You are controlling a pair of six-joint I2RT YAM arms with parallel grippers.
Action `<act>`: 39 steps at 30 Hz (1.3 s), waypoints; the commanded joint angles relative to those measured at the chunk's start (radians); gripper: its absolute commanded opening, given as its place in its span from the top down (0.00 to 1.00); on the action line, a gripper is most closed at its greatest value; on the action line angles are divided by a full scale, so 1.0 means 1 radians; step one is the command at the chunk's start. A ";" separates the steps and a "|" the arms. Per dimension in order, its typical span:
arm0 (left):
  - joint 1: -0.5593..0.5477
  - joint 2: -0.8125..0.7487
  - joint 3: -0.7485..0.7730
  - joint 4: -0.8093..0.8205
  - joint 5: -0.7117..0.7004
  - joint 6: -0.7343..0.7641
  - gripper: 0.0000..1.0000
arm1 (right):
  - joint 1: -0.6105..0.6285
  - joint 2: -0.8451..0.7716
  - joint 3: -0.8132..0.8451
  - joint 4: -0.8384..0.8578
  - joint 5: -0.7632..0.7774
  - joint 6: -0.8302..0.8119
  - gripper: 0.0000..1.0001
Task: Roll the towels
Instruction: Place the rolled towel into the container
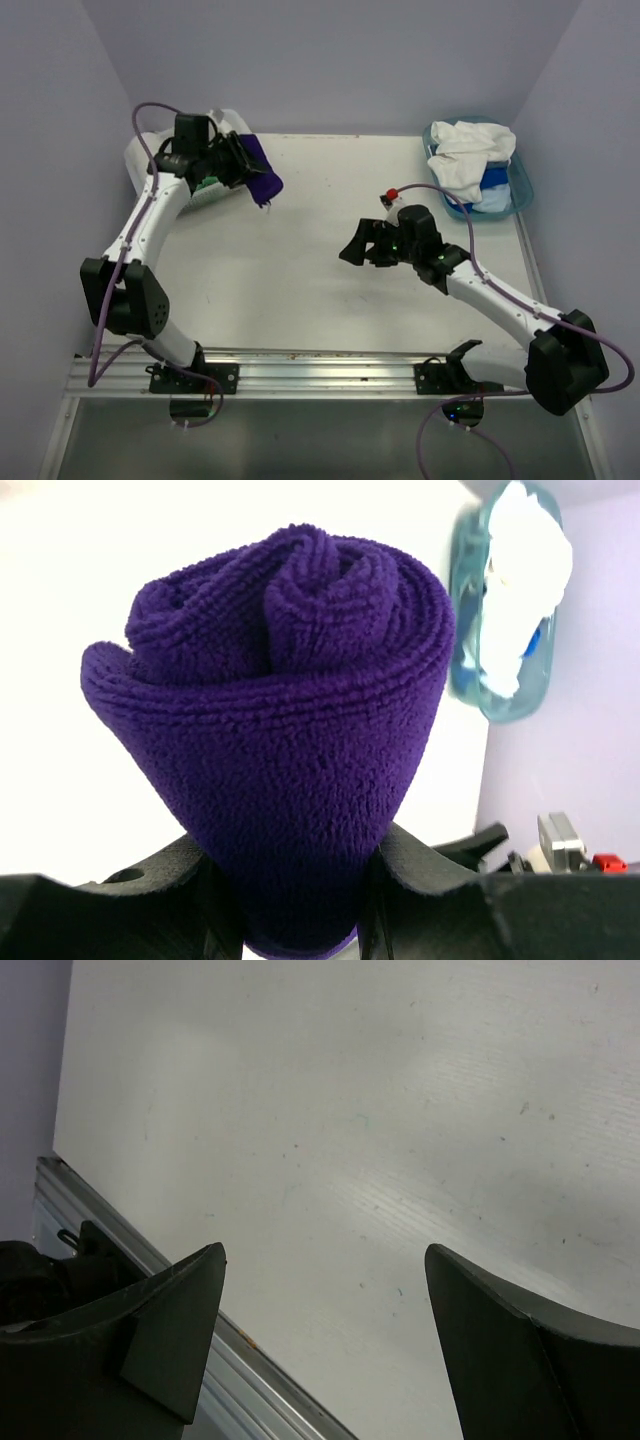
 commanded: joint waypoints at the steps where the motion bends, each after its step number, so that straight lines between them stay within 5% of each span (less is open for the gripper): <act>1: 0.090 0.084 0.202 -0.120 0.035 0.141 0.79 | -0.005 -0.009 0.056 -0.074 0.029 -0.046 0.15; 12: 0.260 0.526 0.770 -0.268 0.054 0.270 0.78 | -0.007 0.077 0.116 -0.143 0.005 -0.078 0.15; 24: 0.362 0.647 0.787 -0.199 0.106 0.240 0.79 | -0.007 0.219 0.177 -0.130 -0.033 -0.086 0.15; 39: 0.403 0.693 0.856 -0.328 0.002 0.333 0.79 | -0.005 0.308 0.205 -0.127 -0.072 -0.079 0.15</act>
